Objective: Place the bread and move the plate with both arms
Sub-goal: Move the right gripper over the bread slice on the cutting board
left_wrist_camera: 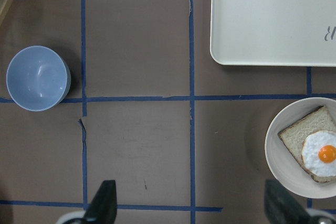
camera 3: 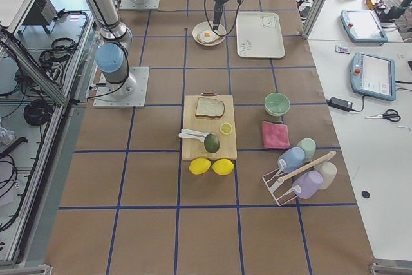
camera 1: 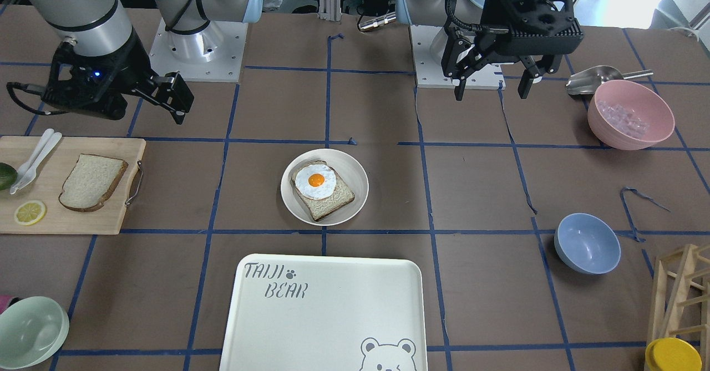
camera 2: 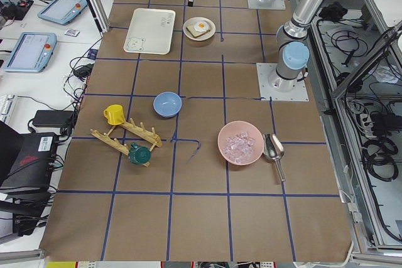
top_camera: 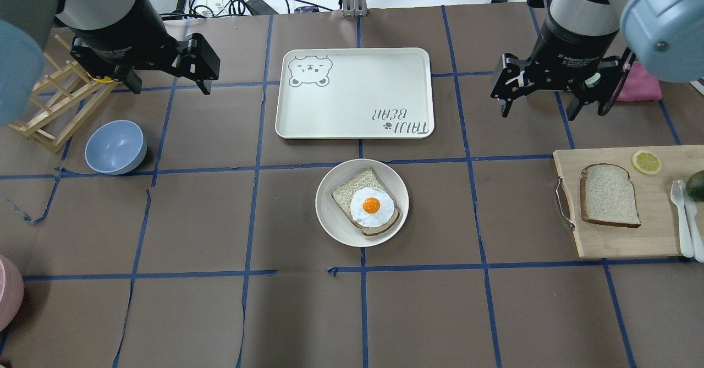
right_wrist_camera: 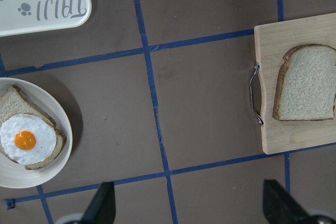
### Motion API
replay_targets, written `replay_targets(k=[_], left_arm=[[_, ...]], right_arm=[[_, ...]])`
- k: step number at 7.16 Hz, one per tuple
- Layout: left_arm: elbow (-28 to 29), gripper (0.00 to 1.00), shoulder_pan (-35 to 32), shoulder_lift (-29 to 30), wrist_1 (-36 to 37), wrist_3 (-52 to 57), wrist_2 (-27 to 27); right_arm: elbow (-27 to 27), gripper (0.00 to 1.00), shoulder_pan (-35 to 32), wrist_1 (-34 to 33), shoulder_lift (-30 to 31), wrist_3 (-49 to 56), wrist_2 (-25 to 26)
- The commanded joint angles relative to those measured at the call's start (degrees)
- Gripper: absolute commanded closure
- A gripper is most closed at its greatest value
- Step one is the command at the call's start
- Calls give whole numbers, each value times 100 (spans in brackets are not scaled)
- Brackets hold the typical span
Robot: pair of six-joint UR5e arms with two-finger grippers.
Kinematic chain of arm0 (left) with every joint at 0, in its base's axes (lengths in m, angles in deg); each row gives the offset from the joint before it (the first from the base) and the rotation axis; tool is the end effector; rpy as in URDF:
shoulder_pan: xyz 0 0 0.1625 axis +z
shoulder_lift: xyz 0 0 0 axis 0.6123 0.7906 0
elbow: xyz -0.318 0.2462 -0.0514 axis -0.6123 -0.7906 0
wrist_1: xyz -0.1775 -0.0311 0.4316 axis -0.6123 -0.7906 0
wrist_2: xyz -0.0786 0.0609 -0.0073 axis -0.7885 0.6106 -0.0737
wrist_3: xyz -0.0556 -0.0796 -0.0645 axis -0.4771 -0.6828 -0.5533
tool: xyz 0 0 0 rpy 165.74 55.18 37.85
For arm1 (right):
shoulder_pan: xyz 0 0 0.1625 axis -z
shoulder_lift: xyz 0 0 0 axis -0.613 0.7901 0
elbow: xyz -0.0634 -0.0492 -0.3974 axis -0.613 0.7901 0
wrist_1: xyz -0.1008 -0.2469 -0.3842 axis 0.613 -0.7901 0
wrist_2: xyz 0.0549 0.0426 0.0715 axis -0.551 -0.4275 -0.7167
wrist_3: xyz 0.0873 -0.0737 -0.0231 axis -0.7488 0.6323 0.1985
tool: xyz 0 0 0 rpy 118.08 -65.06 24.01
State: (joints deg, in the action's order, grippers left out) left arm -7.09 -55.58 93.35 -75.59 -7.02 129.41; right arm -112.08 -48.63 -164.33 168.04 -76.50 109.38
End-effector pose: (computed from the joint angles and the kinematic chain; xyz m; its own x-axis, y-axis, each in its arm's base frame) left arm -0.1526 -0.5258 0.5074 -0.9957 0.0029 -0.0924 0.0165 0.9890 -0.1467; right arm 0.0937 -0.5465 0.4188 -0.9815 0.1814 0.0610 0.1864 0.9785 0.0887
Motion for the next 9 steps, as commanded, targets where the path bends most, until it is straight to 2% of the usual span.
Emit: replay_targets(k=[1, 3, 4, 5, 7, 9], left_arm=[[0, 0, 0, 7, -13, 0, 0], [0, 0, 0, -1, -13, 0, 0], [0, 0, 9, 7, -13, 0, 0], [0, 0, 9, 7, -13, 0, 0], [0, 0, 9, 7, -13, 0, 0], [0, 0, 0, 7, -13, 0, 0]], right_arm=[[-393, 0, 756, -71, -137, 42, 180], [-771, 3, 900, -1041, -322, 52, 749], [-903, 23, 944, -1360, -444, 34, 935], [-983, 25, 1136, -1563, -576, 25, 937], [-1272, 26, 1522, -2396, -1041, 60, 911], [-1632, 32, 1612, -3003, -1218, 43, 893]])
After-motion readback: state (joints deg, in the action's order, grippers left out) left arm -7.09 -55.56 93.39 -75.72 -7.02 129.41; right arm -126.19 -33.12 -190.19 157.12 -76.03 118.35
